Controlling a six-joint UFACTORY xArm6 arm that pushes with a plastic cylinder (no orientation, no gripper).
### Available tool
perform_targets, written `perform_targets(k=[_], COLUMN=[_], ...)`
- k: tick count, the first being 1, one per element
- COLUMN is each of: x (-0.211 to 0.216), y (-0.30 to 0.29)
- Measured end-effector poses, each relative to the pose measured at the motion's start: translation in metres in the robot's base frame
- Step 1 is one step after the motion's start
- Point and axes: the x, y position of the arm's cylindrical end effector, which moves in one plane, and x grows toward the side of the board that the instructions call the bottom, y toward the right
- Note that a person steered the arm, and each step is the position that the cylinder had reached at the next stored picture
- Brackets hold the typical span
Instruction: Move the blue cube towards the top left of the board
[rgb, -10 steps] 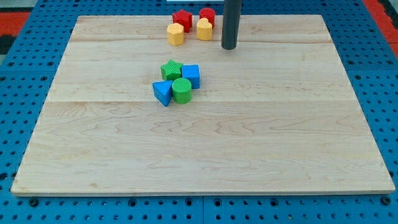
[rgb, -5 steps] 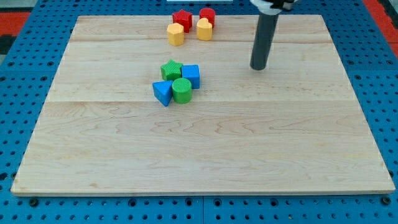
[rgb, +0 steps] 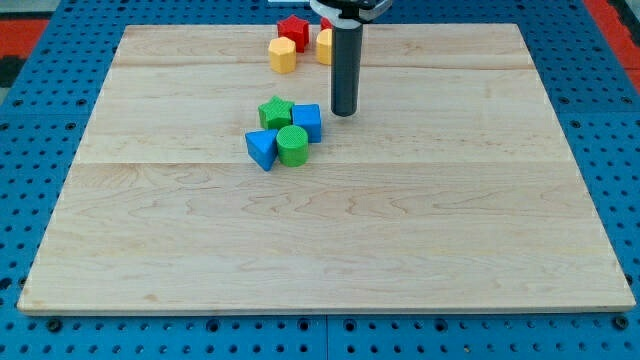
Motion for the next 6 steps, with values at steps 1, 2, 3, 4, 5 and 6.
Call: perform_targets(k=[1, 2, 3, 4, 5, 6], x=[0.012, 0.013, 0.05, 0.058, 0.03, -0.009], y=[0.011, 0.025, 0.044, -0.001, -0.049, -0.054])
